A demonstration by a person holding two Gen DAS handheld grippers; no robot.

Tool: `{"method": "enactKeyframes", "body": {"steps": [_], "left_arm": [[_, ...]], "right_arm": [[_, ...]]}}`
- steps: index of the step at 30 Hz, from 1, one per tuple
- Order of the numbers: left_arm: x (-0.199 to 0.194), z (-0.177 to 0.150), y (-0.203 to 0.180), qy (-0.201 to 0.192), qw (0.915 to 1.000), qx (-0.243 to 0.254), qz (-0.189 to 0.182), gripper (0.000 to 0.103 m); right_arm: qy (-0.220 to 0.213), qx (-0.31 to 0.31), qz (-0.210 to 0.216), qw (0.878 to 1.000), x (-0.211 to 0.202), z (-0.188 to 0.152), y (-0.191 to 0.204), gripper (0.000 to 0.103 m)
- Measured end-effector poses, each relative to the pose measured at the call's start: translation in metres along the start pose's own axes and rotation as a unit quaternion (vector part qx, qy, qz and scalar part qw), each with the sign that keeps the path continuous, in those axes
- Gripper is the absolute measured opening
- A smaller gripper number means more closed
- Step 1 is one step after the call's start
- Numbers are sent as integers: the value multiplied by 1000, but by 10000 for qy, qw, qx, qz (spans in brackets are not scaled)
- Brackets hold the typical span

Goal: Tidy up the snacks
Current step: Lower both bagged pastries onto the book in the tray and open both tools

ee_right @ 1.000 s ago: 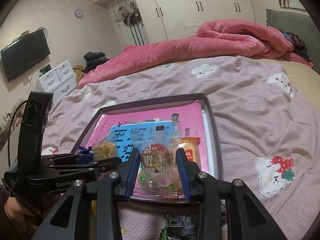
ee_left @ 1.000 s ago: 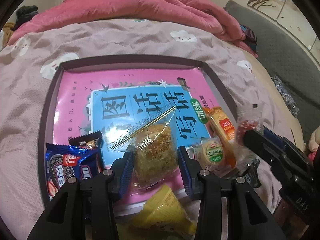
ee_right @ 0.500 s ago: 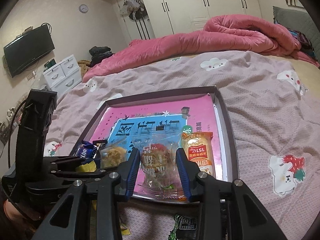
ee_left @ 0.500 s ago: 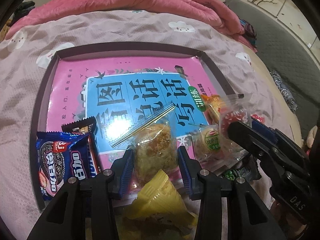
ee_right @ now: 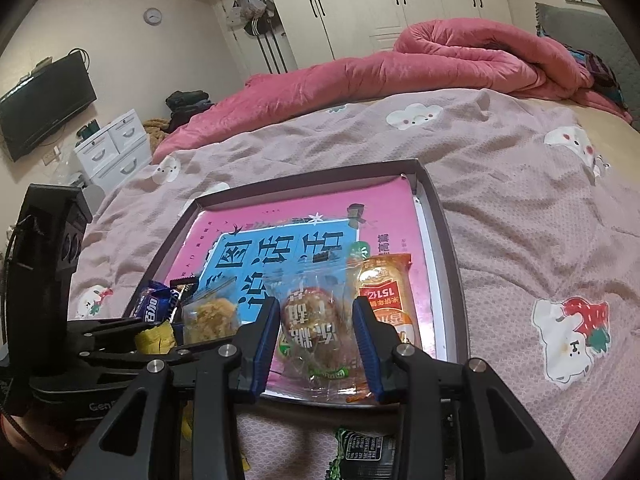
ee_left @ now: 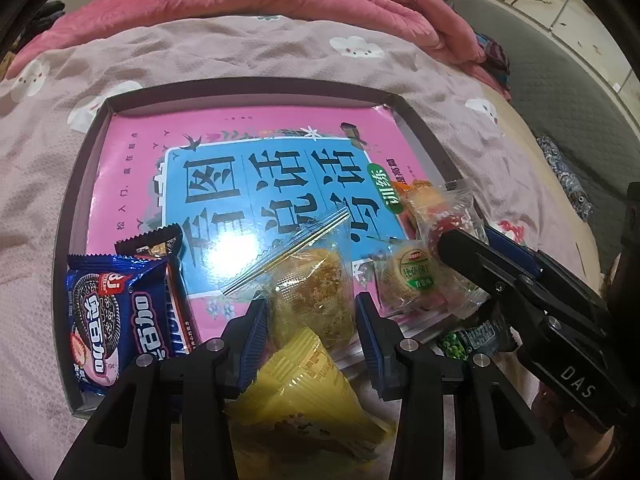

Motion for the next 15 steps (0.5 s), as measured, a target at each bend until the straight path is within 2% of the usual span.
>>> {"method": "enactKeyframes", "body": {"steps": [15], "left_arm": [[-1,0,0,12,10000,-22,-28,45]], "right_arm": [[35,104,-34,9999,0,-2,-3,38]]}}
Point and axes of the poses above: each gripper's, at about its wrist camera, not at the fingertips, and x roughly the way its jaws point, y to its left, z to its top, the point moved 7 cm from there along x, roughly the way its jaws point, and after that the axes turned 10 degrees about -x, right-handed, at the moved point
